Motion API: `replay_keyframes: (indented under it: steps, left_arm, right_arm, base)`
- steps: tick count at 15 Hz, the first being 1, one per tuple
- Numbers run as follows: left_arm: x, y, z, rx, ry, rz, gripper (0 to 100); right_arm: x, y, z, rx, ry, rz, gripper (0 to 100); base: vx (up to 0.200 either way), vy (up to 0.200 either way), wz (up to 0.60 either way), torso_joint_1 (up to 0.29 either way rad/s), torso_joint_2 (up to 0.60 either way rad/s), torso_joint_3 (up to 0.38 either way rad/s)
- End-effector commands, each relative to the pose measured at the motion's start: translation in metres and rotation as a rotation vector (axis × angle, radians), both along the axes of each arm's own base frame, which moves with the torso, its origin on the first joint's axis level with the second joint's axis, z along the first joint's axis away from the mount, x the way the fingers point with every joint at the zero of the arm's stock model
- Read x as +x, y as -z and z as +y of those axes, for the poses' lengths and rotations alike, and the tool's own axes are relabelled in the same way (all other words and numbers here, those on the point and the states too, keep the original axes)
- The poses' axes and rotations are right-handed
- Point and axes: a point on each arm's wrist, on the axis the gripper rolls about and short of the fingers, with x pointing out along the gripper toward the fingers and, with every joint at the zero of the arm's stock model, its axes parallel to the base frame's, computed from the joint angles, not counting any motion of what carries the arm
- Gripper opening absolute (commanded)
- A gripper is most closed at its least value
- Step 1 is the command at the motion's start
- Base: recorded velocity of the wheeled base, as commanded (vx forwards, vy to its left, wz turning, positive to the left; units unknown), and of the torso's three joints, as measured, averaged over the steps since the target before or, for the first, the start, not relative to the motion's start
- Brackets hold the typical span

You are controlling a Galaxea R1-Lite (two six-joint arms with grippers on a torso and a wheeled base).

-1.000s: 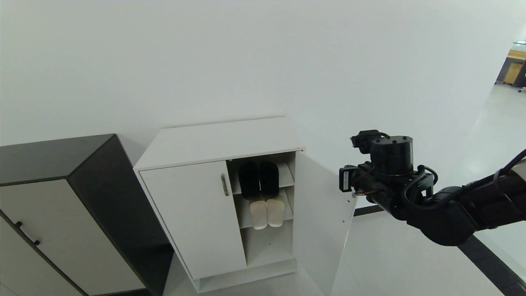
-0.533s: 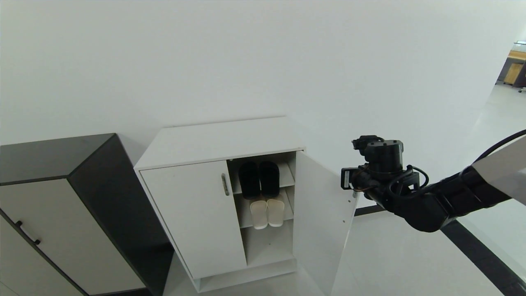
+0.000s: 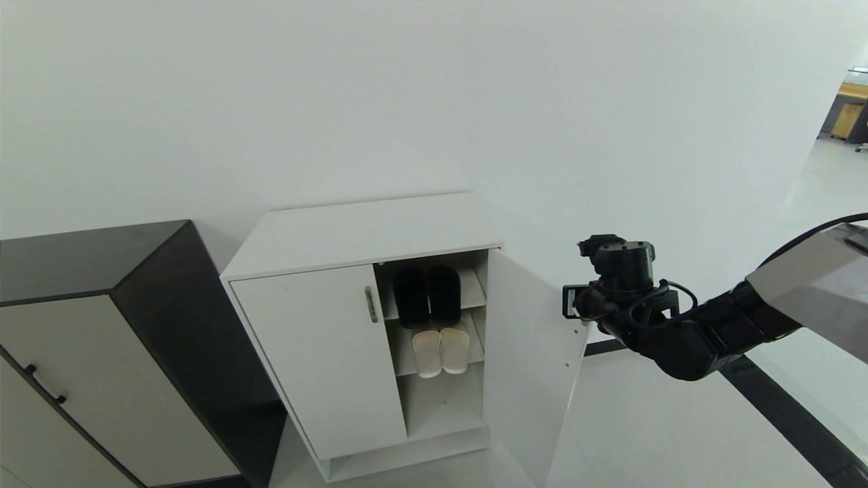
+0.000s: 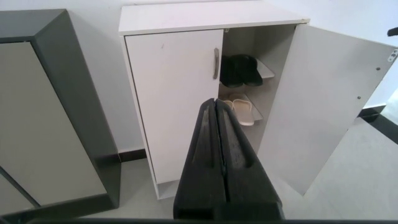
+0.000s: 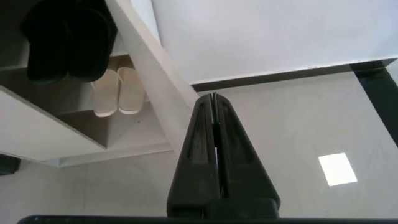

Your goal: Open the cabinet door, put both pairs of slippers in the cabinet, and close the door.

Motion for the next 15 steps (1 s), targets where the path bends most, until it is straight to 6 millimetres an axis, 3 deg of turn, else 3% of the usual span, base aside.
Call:
replay_keyframes:
  steps: [1,15]
  left_arm:
    - [0.0,0.0,0.0,0.0,0.0,0.001,0]
    - [0.0,0.0,0.0,0.0,0.0,0.001,0]
  right_arm:
    - [0.005,0.005,-0.003,-0.004,0.013,0.005,0]
    - [0.007,0.016,-0.002,-0.024,0.015,0.031,0]
  base:
    - [0.0,0.0,0.0,0.0,0.0,0.0]
    - [0.0,0.0,0.0,0.0,0.0,0.0]
